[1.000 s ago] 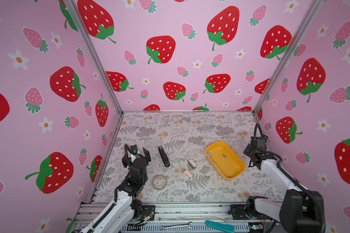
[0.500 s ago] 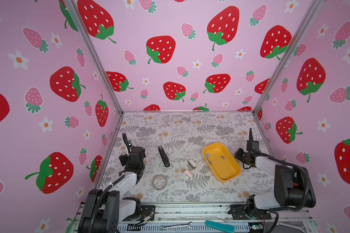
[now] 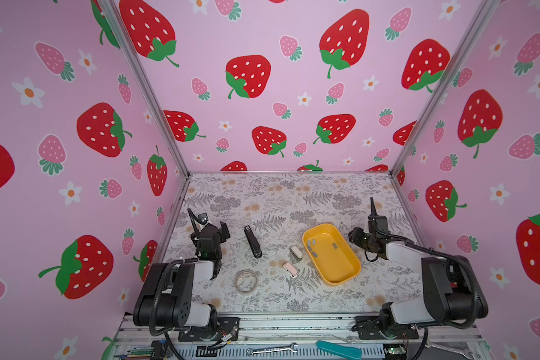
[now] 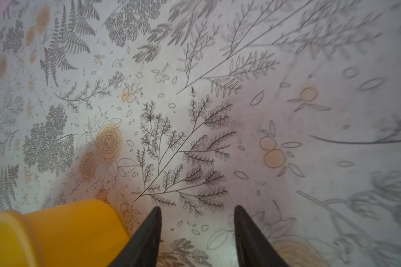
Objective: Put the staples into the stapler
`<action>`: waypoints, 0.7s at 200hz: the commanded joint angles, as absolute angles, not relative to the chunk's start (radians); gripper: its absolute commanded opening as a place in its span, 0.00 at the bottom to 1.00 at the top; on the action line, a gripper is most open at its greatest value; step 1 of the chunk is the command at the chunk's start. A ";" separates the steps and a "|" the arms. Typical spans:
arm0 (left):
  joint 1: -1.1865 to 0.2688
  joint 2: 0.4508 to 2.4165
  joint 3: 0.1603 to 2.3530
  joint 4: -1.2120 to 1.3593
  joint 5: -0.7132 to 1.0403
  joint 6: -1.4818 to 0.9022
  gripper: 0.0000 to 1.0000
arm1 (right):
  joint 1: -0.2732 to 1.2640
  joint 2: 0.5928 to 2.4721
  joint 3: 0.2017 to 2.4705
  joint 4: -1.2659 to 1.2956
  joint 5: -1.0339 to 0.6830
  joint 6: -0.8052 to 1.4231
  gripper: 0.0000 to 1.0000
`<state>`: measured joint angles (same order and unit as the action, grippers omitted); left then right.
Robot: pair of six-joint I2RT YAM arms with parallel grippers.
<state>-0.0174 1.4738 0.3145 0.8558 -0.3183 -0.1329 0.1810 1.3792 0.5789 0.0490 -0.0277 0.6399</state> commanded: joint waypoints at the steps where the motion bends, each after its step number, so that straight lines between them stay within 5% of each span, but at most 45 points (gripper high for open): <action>1: -0.012 1.529 0.298 1.038 -0.178 -0.065 0.99 | 0.181 1.243 0.618 -0.001 0.359 0.591 0.63; 18: -0.011 1.517 0.331 0.951 -0.175 -0.065 0.99 | 0.182 1.127 0.528 0.101 0.612 0.559 0.64; 33: -0.010 1.537 0.387 0.876 -0.175 -0.065 0.99 | 0.182 1.052 0.344 0.450 0.732 0.418 0.65; 58: -0.010 1.537 0.417 0.818 -0.184 -0.073 0.99 | 0.179 1.202 0.144 0.993 0.808 0.208 0.73; 95: -0.013 1.541 0.430 0.802 -0.216 -0.080 0.99 | 0.187 1.426 0.279 1.088 0.534 0.070 0.74; 119: -0.015 1.542 0.431 0.801 -0.219 -0.079 0.99 | 0.169 1.606 0.184 1.479 0.292 -0.006 0.87; 140: -0.020 1.542 0.433 0.798 -0.222 -0.074 0.99 | 0.152 1.587 0.251 1.302 0.229 0.001 0.99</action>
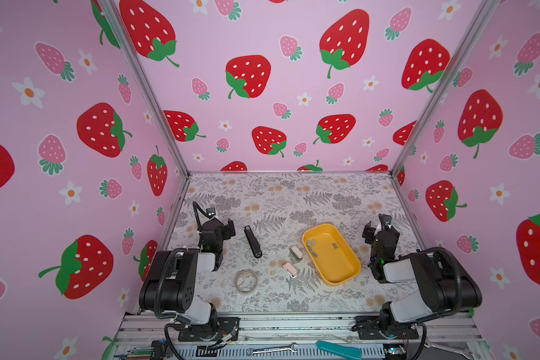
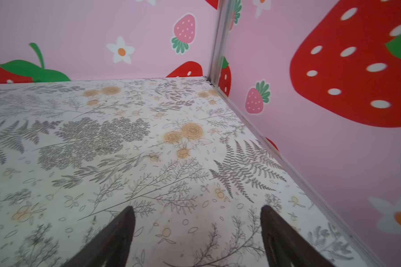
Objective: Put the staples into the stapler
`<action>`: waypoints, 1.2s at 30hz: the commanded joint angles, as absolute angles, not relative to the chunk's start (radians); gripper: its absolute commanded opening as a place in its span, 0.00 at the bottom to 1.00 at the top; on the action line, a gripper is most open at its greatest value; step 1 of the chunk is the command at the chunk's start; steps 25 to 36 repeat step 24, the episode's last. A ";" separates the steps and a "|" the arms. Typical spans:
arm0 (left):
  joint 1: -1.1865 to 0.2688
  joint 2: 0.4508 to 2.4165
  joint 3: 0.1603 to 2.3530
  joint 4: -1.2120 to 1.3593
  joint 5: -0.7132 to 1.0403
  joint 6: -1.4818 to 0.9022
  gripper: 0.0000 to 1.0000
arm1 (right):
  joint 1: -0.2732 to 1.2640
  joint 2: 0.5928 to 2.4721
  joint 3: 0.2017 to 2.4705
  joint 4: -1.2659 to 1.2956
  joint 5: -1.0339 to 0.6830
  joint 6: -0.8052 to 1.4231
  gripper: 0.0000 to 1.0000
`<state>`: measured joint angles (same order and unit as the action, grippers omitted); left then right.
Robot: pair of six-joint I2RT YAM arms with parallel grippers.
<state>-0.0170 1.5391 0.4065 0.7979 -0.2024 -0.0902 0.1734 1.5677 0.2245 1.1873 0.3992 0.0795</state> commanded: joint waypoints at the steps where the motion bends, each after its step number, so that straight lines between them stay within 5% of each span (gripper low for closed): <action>1: -0.020 1.543 0.433 0.798 -0.223 -0.074 0.99 | 0.149 1.590 0.247 1.315 0.228 0.002 0.99; 36: -0.020 1.545 0.436 0.793 -0.223 -0.072 0.99 | 0.142 1.574 0.259 1.269 0.215 0.003 0.99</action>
